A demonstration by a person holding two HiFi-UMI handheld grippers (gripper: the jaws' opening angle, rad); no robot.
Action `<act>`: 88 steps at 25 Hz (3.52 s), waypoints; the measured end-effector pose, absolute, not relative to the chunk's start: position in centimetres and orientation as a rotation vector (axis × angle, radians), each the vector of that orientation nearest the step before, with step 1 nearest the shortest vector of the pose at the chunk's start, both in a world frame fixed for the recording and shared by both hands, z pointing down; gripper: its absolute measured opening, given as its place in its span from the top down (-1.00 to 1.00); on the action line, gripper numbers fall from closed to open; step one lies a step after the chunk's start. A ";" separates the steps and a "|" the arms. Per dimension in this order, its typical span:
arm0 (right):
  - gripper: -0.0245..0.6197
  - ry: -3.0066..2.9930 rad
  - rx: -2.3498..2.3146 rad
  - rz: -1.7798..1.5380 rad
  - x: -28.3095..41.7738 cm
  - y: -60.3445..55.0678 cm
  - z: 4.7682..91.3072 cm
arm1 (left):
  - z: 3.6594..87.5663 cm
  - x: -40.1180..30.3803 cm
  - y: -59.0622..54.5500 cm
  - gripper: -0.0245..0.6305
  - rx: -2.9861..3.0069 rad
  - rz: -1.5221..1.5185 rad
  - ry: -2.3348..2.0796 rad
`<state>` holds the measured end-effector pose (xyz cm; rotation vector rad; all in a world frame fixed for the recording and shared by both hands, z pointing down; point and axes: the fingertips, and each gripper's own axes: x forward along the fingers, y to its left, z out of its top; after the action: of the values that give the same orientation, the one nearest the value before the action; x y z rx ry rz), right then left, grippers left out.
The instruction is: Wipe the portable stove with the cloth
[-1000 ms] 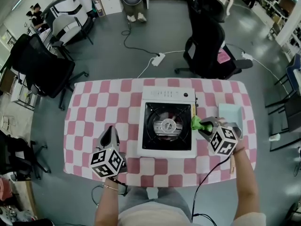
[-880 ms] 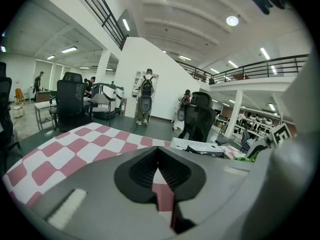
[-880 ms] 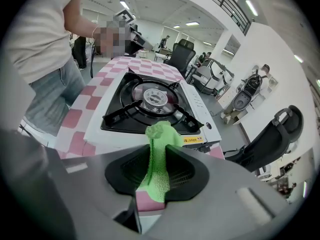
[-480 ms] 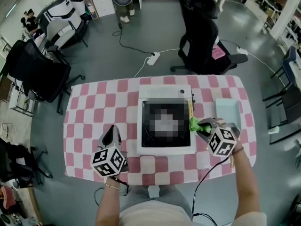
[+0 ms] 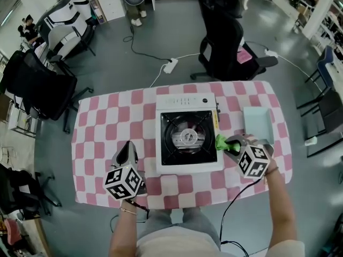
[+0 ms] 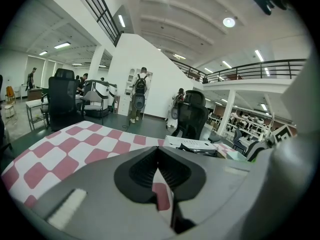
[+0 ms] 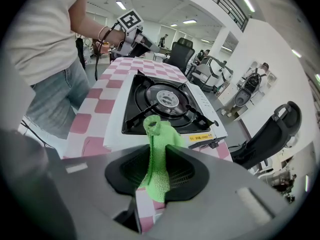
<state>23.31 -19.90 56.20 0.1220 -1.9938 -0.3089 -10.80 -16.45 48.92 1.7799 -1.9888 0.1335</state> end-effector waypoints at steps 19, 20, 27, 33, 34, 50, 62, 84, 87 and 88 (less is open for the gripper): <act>0.63 -1.996 0.141 -0.271 24.1 -15.7 56.3 | 49.1 -9.5 -17.0 0.93 1.846 0.130 -1.905; 0.63 -1.995 0.142 -0.269 24.2 -15.6 56.3 | 49.1 -9.5 -17.0 0.93 1.849 0.132 -1.903; 0.63 -1.987 0.151 -0.250 24.4 -14.2 56.3 | 49.1 -9.6 -17.2 0.93 1.862 0.128 -1.886; 0.63 -1.982 0.181 -0.229 24.6 -13.0 56.3 | 49.2 -9.1 -17.4 0.93 1.884 0.127 -1.857; 0.63 -1.982 0.191 -0.224 24.6 -12.8 56.3 | 49.2 -9.0 -17.4 0.93 1.888 0.128 -1.853; 0.63 -1.914 0.553 -0.033 24.1 -11.5 56.4 | 50.0 -9.4 -17.5 0.93 1.913 0.102 -1.762; 0.63 -1.813 0.774 0.101 23.5 -10.9 56.5 | 50.8 -11.4 -17.0 0.93 1.908 0.070 -1.706; 0.63 -1.749 0.884 0.224 19.0 -9.5 56.9 | 51.4 -16.5 -16.1 0.93 1.923 0.064 -1.688; 0.63 -1.748 0.892 0.234 18.5 -9.4 56.9 | 51.6 -17.1 -15.9 0.93 1.921 0.062 -1.684; 0.63 -1.747 0.893 0.238 18.3 -9.4 56.8 | 51.7 -17.2 -15.8 0.93 1.920 0.062 -1.682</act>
<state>18.28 -9.36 56.83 0.8932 -1.7474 0.2376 -17.24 -15.81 51.65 1.9202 -1.6818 0.0619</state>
